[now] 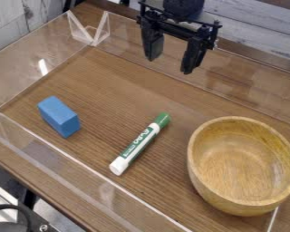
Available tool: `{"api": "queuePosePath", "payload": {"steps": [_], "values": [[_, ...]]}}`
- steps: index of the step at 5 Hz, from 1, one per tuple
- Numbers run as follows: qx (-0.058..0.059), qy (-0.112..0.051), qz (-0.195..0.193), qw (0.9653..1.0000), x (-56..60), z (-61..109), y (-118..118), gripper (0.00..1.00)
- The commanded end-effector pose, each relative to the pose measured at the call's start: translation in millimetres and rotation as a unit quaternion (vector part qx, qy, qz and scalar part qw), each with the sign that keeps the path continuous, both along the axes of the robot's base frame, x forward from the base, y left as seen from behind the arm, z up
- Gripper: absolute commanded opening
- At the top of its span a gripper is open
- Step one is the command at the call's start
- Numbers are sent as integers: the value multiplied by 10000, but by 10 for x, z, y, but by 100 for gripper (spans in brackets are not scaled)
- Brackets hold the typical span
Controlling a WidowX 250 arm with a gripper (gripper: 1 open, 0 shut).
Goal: Put the blue block in the brown bowl
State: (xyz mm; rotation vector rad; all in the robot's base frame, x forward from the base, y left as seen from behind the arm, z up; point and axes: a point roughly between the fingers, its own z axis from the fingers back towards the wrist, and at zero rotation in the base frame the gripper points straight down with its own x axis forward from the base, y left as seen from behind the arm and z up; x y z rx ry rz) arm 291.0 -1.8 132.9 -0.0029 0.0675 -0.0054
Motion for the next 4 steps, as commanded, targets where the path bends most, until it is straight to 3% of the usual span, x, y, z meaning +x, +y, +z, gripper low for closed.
{"api": "queuePosePath", "payload": {"steps": [1, 2, 3, 4], "values": [[13, 89, 246, 9997, -45, -69, 49, 100], [32, 27, 1008, 9949, -192, -59, 254, 100], [37, -177, 1830, 9829, -400, -27, 601, 100], [-17, -345, 2686, 9626, -612, -56, 914, 100]]}}
